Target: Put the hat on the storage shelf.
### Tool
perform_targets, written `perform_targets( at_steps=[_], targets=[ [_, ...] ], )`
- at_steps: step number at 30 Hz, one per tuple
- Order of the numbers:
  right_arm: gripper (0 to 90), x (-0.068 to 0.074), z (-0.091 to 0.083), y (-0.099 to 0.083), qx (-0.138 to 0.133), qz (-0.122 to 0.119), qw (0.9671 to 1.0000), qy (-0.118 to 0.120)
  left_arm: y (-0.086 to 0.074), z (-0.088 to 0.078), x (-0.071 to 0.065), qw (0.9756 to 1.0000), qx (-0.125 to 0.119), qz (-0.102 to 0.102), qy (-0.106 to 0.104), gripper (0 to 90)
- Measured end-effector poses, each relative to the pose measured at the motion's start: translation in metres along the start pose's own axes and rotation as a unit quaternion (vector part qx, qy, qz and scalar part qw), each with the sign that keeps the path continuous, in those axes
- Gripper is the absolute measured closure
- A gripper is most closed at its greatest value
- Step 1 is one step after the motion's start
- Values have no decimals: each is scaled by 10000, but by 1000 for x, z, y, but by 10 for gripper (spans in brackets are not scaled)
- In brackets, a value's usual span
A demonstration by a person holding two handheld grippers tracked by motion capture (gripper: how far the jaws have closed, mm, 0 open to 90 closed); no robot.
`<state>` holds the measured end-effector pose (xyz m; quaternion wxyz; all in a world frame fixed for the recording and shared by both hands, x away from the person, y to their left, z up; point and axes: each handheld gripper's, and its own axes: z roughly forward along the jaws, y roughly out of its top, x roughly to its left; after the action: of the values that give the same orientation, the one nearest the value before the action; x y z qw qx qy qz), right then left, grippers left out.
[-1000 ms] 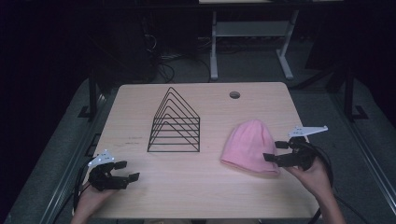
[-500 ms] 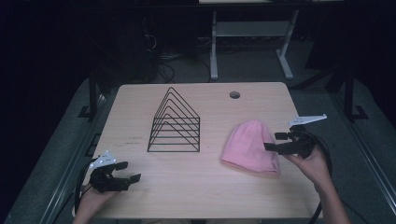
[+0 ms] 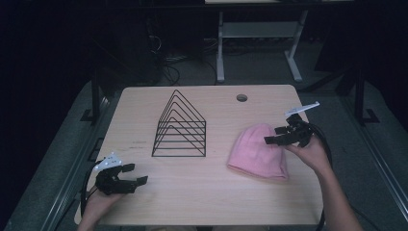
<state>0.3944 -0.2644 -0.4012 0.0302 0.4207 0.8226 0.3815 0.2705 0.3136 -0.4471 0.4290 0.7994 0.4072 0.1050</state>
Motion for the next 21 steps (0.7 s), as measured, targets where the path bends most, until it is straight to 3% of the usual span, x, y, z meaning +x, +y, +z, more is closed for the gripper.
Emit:
perform_targets(
  at_steps=[16,21],
  targets=[
    [291,-29,25,18,245,262,9992,-201,5,3,-1,9999,-23,112,-46,190],
    [294,-36,37,19,424,294,9980,-355,5,4,1,9999,-23,118,38,190]
  ],
)
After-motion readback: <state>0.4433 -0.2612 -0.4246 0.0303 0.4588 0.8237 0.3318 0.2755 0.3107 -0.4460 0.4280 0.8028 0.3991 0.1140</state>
